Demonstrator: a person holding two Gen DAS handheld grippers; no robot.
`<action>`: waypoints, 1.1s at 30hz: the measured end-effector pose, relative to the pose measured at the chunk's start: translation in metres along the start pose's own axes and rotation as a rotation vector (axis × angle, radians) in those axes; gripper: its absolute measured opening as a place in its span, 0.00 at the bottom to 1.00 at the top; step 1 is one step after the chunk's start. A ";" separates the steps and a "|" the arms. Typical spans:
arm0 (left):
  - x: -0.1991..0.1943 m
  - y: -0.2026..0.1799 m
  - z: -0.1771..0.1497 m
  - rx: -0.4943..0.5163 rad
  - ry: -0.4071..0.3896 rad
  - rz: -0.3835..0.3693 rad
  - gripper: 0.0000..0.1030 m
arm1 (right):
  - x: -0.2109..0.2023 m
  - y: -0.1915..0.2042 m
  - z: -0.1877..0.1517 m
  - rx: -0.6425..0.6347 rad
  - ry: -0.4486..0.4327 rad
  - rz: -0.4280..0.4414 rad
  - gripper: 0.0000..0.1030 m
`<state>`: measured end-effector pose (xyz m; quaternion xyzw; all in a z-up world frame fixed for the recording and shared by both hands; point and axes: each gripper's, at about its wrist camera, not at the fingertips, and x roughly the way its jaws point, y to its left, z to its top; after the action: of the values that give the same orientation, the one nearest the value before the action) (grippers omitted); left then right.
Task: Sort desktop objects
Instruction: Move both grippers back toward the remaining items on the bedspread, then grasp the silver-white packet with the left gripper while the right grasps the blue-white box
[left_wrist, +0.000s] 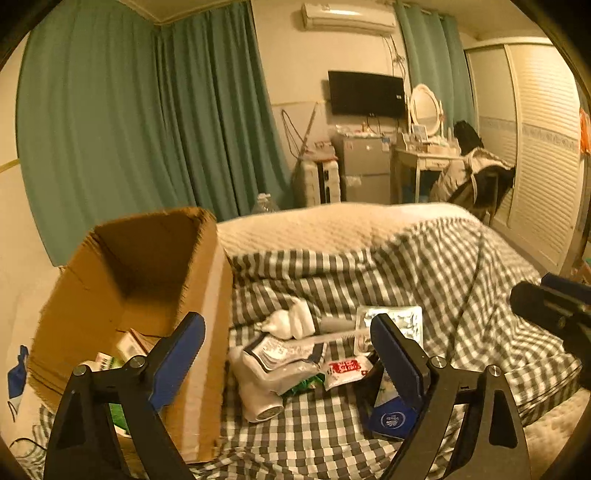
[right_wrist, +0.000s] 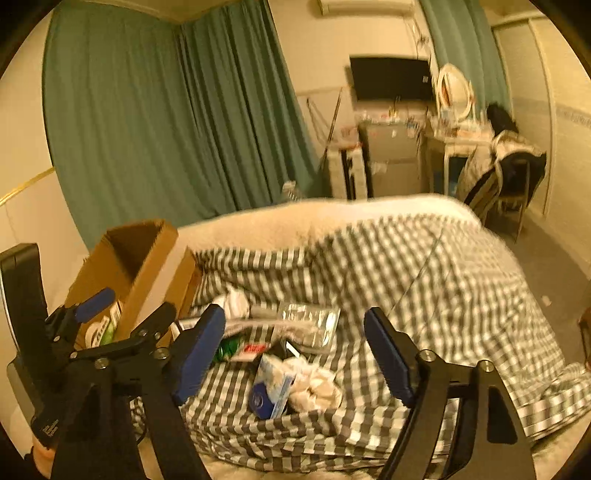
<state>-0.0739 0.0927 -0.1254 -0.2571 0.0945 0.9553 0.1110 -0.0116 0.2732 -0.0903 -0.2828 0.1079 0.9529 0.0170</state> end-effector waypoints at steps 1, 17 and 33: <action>0.008 -0.001 -0.003 0.005 0.016 -0.009 0.91 | 0.006 -0.001 -0.002 0.002 0.019 0.006 0.72; 0.092 0.003 -0.042 0.062 0.199 0.033 0.86 | 0.096 -0.008 -0.027 0.039 0.306 0.083 0.72; 0.109 0.020 -0.048 0.066 0.215 -0.003 0.40 | 0.147 0.016 -0.059 -0.061 0.521 0.093 0.29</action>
<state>-0.1483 0.0801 -0.2195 -0.3543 0.1369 0.9185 0.1099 -0.1053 0.2404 -0.2155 -0.5136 0.0929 0.8507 -0.0634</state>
